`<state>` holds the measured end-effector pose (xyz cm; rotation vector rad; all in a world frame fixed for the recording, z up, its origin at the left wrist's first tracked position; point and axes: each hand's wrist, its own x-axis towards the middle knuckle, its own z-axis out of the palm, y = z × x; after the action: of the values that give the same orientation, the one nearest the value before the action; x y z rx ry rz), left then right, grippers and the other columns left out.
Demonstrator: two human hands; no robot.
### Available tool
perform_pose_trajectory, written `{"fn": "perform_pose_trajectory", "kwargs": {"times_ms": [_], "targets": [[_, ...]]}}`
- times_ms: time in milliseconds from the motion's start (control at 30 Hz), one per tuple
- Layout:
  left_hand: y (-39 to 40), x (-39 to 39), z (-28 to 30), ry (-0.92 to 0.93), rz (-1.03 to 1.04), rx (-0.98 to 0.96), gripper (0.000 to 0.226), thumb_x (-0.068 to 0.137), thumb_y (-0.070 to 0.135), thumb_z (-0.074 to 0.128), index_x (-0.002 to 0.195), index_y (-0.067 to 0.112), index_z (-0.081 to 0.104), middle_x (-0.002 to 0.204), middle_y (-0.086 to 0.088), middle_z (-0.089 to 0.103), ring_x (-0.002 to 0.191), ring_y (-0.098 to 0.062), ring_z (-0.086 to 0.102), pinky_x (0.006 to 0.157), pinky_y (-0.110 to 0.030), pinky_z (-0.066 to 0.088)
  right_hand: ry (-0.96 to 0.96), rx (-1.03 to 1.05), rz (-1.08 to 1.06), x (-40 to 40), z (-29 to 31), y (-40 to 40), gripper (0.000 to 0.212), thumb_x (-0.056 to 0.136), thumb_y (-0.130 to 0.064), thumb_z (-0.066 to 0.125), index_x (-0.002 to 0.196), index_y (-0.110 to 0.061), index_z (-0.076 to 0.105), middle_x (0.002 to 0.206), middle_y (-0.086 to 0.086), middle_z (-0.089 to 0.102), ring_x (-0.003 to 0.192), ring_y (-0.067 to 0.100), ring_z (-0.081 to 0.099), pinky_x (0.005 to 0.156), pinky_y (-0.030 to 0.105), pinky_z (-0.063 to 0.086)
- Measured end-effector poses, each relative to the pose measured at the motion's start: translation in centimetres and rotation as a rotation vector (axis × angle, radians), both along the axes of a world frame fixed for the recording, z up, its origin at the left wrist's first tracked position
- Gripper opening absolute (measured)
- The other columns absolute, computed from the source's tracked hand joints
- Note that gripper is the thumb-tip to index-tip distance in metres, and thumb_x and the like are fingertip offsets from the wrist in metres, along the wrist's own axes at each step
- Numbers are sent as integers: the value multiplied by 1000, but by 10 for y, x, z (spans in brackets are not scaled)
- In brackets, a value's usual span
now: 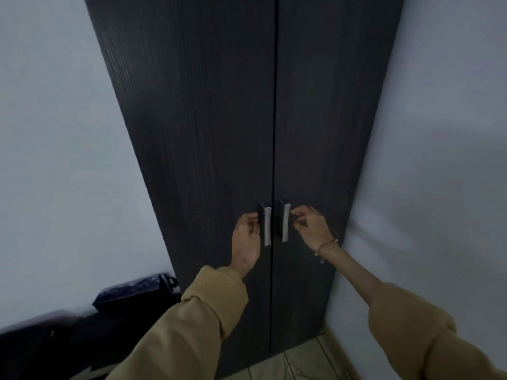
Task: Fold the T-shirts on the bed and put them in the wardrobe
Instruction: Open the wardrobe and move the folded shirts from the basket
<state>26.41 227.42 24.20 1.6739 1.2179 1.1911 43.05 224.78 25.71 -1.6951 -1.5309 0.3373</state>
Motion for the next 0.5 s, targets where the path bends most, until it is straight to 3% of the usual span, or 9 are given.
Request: {"fn": "perform_pose_trajectory", "kwargs": {"times_ms": [100,267,433,500], "targets": [[13,15,5,34,-4,5,32,97,0,40,125,5,52,119,-8,58,102,-14,55,92,-18,41,33,-26,-17,8,-1,14,28,90,3,49,117,-2,55,118,13,53,107,21,53,87,17,38],[37,38,8,165,-17,59,36,98,4,43,133,6,46,128,-8,52,117,-21,51,104,-34,41,80,-56,-16,17,-3,47,34,93,-5,50,127,-4,46,124,12,50,114,22,49,92,20,37],[59,45,3,267,29,89,37,96,5,50,132,4,48,127,-10,53,117,-20,52,104,-31,41,74,-82,22,18,-7,70,34,94,-10,52,127,-4,45,122,12,51,113,22,51,93,22,40],[66,45,-2,255,75,100,33,95,8,54,128,4,53,123,-9,54,106,-15,55,96,-25,45,71,-75,29,18,-8,77,34,93,-10,53,126,-4,47,119,12,52,110,19,51,91,20,39]]}}
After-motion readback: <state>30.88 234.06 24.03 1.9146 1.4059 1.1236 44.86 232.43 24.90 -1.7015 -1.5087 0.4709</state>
